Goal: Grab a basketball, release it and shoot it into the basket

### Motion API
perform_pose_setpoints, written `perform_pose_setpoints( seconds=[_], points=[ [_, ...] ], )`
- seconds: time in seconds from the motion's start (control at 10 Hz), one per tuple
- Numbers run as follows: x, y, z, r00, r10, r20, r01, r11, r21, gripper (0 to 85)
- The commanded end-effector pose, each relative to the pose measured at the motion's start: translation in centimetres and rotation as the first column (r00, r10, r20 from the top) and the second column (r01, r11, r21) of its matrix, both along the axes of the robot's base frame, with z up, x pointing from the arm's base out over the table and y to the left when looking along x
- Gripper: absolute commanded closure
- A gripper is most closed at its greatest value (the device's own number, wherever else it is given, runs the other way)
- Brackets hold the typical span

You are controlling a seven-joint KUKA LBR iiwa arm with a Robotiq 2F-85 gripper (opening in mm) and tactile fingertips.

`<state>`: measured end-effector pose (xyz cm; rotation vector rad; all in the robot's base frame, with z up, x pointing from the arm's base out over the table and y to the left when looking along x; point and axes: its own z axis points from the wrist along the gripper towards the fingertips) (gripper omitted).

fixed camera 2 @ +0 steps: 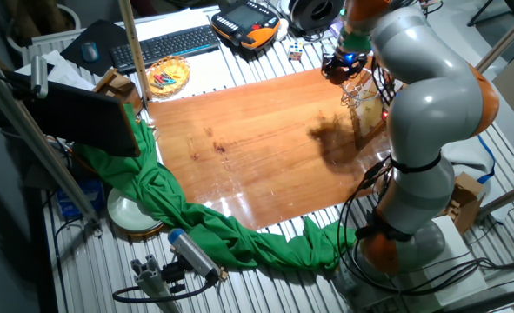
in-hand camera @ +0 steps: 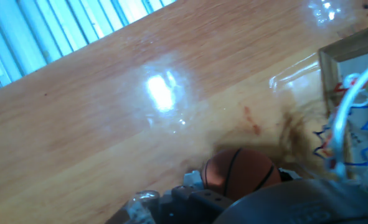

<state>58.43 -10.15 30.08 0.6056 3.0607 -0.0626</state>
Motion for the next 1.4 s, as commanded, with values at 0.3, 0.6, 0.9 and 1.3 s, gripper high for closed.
perform_pose_setpoints(
  seconds=[0.3,0.6,0.9,1.3],
  points=[
    [-0.14,-0.69,0.12,1.0,-0.006,-0.004,0.006,1.0,0.005,84.3],
    [-0.09,-0.44,0.13,1.0,-0.021,0.005,0.021,0.999,0.024,84.3],
    [-0.09,-0.44,0.13,0.998,-0.058,0.004,0.058,0.997,0.049,84.3],
    [-0.09,-0.44,0.13,0.999,-0.043,-0.003,0.043,0.999,0.016,84.3]
  ],
)
